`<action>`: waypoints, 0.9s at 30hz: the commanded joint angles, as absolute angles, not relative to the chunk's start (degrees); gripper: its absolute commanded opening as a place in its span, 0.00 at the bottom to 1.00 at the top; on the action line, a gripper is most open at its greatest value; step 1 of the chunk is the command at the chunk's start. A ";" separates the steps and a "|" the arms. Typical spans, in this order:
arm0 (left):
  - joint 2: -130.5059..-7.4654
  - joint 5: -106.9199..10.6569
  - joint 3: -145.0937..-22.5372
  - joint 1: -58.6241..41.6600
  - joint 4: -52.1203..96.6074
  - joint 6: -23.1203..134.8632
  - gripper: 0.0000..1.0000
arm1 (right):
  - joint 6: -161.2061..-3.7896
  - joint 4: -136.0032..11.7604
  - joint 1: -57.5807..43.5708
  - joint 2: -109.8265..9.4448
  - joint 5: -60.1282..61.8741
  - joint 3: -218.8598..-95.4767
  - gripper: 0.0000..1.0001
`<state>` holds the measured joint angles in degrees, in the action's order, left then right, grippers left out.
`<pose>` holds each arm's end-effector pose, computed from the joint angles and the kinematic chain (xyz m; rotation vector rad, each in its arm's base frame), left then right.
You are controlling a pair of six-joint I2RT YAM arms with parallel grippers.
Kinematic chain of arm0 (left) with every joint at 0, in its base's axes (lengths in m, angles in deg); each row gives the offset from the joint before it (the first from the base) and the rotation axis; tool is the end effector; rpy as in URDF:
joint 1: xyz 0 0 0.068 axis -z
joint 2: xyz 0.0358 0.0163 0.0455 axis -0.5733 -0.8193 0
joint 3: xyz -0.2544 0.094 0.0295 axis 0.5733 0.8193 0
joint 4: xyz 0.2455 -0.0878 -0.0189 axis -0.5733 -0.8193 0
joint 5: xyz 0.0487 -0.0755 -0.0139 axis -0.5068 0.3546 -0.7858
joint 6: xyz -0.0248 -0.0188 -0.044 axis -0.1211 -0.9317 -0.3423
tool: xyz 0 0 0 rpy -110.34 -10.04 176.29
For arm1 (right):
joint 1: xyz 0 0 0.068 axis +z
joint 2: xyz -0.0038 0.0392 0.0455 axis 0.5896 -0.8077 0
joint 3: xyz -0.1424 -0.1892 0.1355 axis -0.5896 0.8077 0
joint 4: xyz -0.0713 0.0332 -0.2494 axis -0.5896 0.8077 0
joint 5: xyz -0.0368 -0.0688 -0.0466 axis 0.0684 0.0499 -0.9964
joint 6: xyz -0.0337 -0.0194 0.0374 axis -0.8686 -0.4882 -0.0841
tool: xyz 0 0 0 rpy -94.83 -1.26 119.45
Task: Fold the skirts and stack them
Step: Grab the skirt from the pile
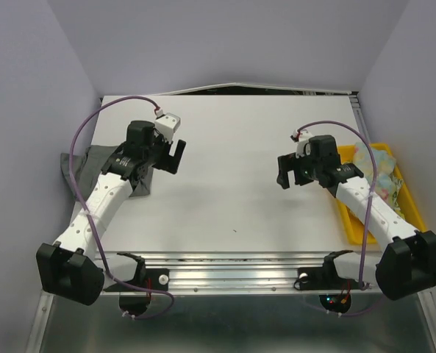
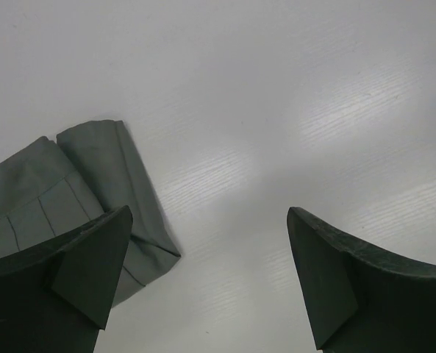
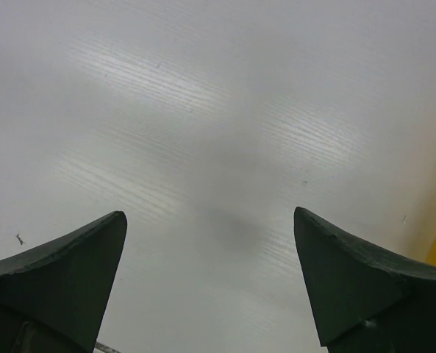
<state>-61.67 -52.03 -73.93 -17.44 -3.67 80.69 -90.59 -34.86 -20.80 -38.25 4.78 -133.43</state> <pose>0.2532 -0.0829 0.3393 0.5989 2.0008 -0.1250 0.2437 0.0742 0.2677 -0.4392 2.3249 0.3567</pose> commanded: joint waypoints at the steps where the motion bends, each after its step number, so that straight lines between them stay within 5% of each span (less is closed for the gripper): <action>1: -60.82 -51.11 -74.40 -17.40 -1.04 82.30 0.98 | -91.58 -37.84 -21.10 -36.62 -2.18 -132.60 1.00; 12: -54.31 -49.45 -75.64 -18.20 -0.87 85.04 0.99 | -95.29 -27.49 -29.34 -40.21 -3.07 -139.18 1.00; 27: -52.64 -47.17 -71.32 -18.19 1.77 86.17 0.98 | -100.56 -25.45 -45.62 -53.65 -22.58 -151.92 1.00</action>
<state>-52.19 -47.57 -71.52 -18.12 -0.26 84.95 -98.79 -26.45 -44.08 -50.39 -16.22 -146.81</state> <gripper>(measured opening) 0.985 0.999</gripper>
